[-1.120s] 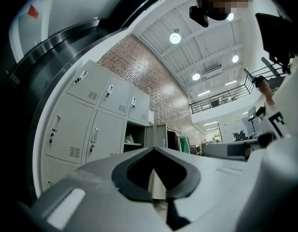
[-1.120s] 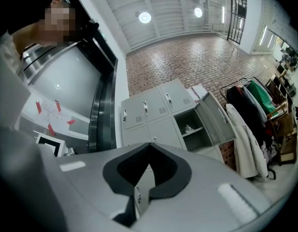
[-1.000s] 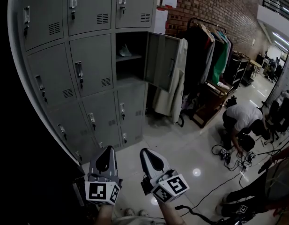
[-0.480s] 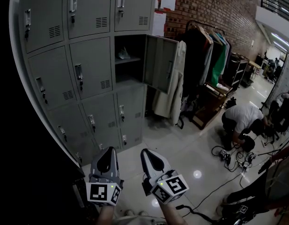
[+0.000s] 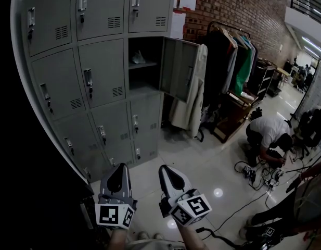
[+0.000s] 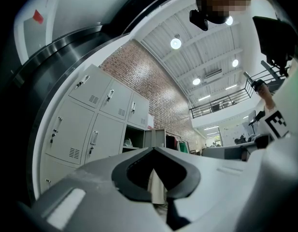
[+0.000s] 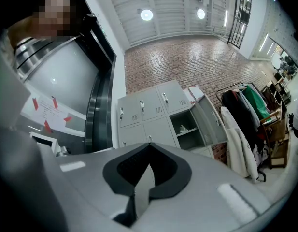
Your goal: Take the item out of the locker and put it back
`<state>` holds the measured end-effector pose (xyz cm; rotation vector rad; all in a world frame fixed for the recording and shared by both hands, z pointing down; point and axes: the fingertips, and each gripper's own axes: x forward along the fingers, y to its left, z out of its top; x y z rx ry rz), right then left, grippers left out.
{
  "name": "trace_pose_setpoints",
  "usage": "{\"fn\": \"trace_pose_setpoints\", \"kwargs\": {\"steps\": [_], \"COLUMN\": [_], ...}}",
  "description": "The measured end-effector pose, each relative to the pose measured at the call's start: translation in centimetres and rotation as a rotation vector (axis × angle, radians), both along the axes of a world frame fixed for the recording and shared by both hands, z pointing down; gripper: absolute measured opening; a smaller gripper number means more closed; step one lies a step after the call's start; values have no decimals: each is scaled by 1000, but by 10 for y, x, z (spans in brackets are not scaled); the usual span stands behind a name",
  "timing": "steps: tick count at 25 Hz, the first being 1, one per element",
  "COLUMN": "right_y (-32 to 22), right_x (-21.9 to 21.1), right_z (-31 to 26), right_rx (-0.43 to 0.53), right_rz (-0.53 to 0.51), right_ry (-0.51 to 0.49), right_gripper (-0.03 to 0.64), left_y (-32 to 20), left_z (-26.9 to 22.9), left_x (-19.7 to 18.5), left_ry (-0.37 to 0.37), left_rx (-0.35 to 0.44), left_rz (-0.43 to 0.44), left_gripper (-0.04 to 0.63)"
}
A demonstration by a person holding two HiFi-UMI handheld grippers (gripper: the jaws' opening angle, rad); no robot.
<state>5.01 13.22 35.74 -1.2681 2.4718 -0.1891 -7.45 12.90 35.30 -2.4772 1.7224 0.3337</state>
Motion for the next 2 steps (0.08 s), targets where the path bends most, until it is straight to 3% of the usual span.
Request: {"fn": "trace_pose_setpoints", "kwargs": {"steps": [2], "right_y": [0], "right_x": [1], "right_z": [0], "right_rx": [-2], "right_rz": [3], "right_ry": [0], "right_gripper": [2], "left_y": [0], "left_z": [0], "left_x": [-3], "left_ry": [2], "left_rx": [-1], "left_rz": [-4], "left_gripper": [5]}}
